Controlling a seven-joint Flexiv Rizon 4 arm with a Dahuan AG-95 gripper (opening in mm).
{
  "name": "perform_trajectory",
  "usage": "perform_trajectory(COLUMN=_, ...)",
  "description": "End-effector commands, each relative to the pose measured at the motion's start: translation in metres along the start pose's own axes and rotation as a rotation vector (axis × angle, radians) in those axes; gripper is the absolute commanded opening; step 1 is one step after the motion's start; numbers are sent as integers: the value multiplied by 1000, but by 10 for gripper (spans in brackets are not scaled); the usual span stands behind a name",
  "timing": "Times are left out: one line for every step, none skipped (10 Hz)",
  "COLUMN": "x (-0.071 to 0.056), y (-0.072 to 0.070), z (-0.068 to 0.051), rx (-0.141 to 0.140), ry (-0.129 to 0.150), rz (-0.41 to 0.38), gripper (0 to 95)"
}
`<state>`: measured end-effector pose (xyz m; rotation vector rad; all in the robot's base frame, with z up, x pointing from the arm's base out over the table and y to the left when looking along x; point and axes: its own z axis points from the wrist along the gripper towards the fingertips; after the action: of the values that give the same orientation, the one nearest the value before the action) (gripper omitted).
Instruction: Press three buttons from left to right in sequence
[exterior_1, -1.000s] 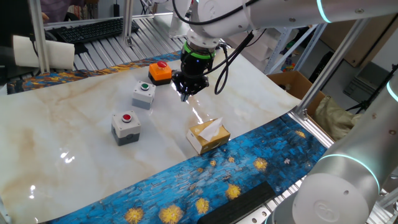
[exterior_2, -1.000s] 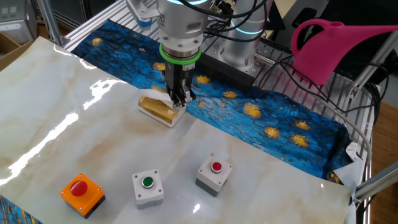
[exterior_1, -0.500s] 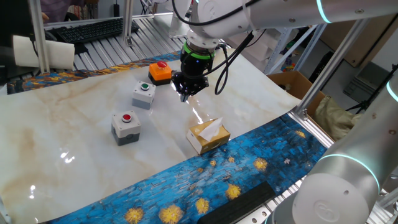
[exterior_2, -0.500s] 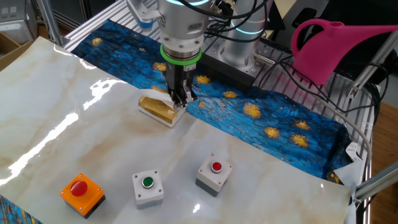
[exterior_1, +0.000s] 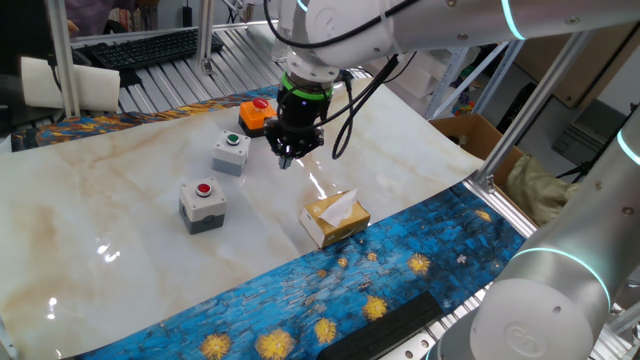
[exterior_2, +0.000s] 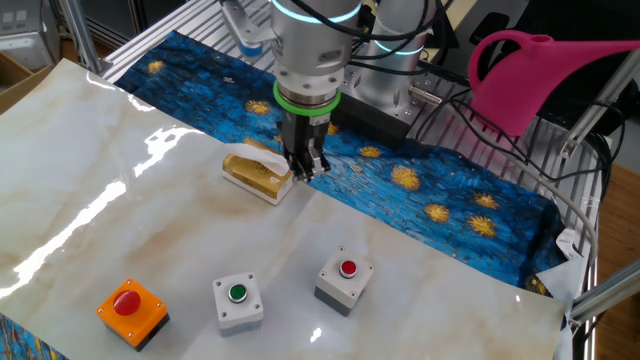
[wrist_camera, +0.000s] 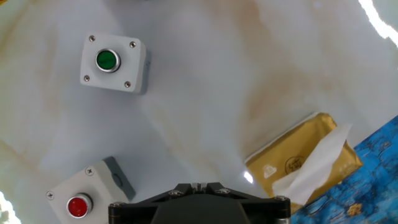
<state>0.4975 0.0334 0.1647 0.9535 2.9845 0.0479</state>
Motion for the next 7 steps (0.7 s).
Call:
perform_trajectory(x=8, y=5, z=-2, rx=1, ry=0, rz=30, gripper=0)
perform_trajectory(x=8, y=5, z=-2, rx=-1, ry=2, rz=33, gripper=0)
perform_trajectory(x=8, y=5, z=-2, rx=-1, ry=2, rz=33, gripper=0)
perform_trajectory(x=8, y=5, z=-2, rx=0, ry=-1, rz=31, gripper=0)
perform_trajectory(x=8, y=5, z=-2, rx=1, ry=-2, rz=24, gripper=0)
perform_trajectory(x=8, y=5, z=-2, rx=1, ry=-2, rz=20, gripper=0)
perform_trajectory(x=8, y=5, z=-2, rx=-1, ry=2, rz=17, gripper=0)
